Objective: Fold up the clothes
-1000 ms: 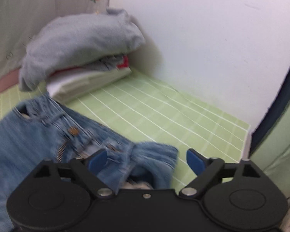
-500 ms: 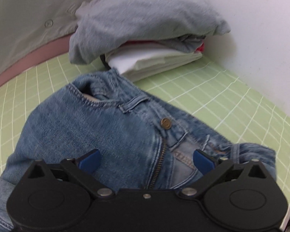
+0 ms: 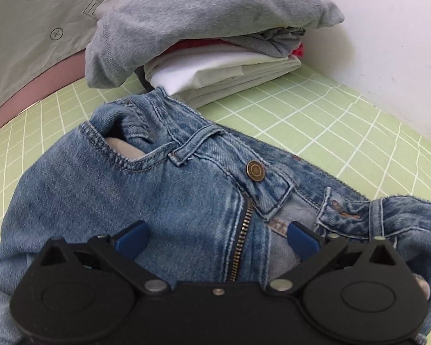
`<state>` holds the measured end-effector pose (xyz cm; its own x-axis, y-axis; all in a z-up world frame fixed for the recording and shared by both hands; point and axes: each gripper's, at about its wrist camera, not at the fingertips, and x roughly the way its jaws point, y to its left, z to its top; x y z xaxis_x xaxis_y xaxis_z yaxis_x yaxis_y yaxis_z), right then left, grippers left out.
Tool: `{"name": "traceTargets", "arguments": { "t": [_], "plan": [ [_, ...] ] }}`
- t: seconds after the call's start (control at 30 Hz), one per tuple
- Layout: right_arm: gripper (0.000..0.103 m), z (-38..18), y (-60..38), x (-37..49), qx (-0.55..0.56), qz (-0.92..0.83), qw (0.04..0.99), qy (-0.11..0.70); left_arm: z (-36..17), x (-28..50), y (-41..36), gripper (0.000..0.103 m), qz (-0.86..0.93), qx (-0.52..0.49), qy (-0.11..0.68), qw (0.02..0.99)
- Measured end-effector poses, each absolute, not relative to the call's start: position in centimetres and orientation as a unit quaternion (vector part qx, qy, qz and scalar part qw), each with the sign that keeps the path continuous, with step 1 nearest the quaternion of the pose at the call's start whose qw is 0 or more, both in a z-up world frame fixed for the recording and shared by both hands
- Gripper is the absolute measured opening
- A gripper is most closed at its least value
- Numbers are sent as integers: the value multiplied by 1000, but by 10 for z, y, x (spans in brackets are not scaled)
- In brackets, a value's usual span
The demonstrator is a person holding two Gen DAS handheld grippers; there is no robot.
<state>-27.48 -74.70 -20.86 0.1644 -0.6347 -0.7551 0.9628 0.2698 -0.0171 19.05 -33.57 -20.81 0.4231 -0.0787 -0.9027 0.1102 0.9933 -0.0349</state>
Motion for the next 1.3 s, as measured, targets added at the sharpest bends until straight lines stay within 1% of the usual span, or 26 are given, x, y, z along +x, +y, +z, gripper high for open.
{"name": "traceTargets", "arguments": {
  "t": [0.13,0.2,0.23,0.3,0.37,0.4,0.43,0.47,0.5,0.53,0.6,0.67,0.73,0.9,0.97,1.03,1.1,1.2,1.27,1.3],
  "plan": [
    [103,-210,-747,-271,245,-566,716,327,-214,205,-345,101,-75,12,537,840],
    [103,-211,-747,-270,242,-569,716,323,-217,210,-353,96,-85,19,537,839],
    [103,-211,-747,-270,242,-570,716,322,-218,212,-358,89,-91,28,540,836],
    [103,-211,-748,-271,242,-570,717,321,-219,214,-369,80,-101,53,542,833],
    [103,-212,-748,-271,242,-570,717,320,-216,211,-380,52,-113,78,533,835],
    [103,-212,-748,-271,242,-570,717,320,-214,210,-384,44,-121,80,532,834],
    [103,-212,-748,-271,241,-570,718,319,-213,208,-386,24,-129,78,534,832],
    [103,-212,-748,-271,241,-570,718,319,-211,207,-387,11,-136,72,538,829],
    [103,-212,-748,-271,241,-570,718,319,-209,205,-387,9,-136,72,536,830],
    [103,-212,-748,-271,241,-570,718,318,-207,204,-387,4,-133,73,532,833],
    [103,-213,-748,-271,241,-570,719,317,-193,200,-386,4,-130,70,516,844],
    [103,-213,-748,-271,240,-570,719,317,-167,197,-384,3,-117,70,478,868],
    [103,-213,-747,-272,238,-569,721,315,-132,195,-378,3,-101,62,430,895],
    [103,-214,-745,-273,233,-567,726,312,-41,187,-347,2,-91,-11,332,939],
    [103,-214,-744,-274,231,-566,728,310,-17,174,-340,0,-63,10,275,959],
    [103,-214,-743,-275,229,-565,730,309,-6,165,-330,0,-33,48,246,968],
    [103,-215,-743,-275,227,-565,731,307,-15,166,-310,0,-12,45,270,962],
    [103,-215,-741,-276,224,-566,733,304,-49,166,-285,1,8,35,345,938],
    [103,-216,-740,-276,223,-566,734,302,-74,157,-276,3,4,20,385,923],
    [103,-216,-740,-276,222,-566,735,301,-86,152,-272,6,1,12,405,914]
  ]
}}
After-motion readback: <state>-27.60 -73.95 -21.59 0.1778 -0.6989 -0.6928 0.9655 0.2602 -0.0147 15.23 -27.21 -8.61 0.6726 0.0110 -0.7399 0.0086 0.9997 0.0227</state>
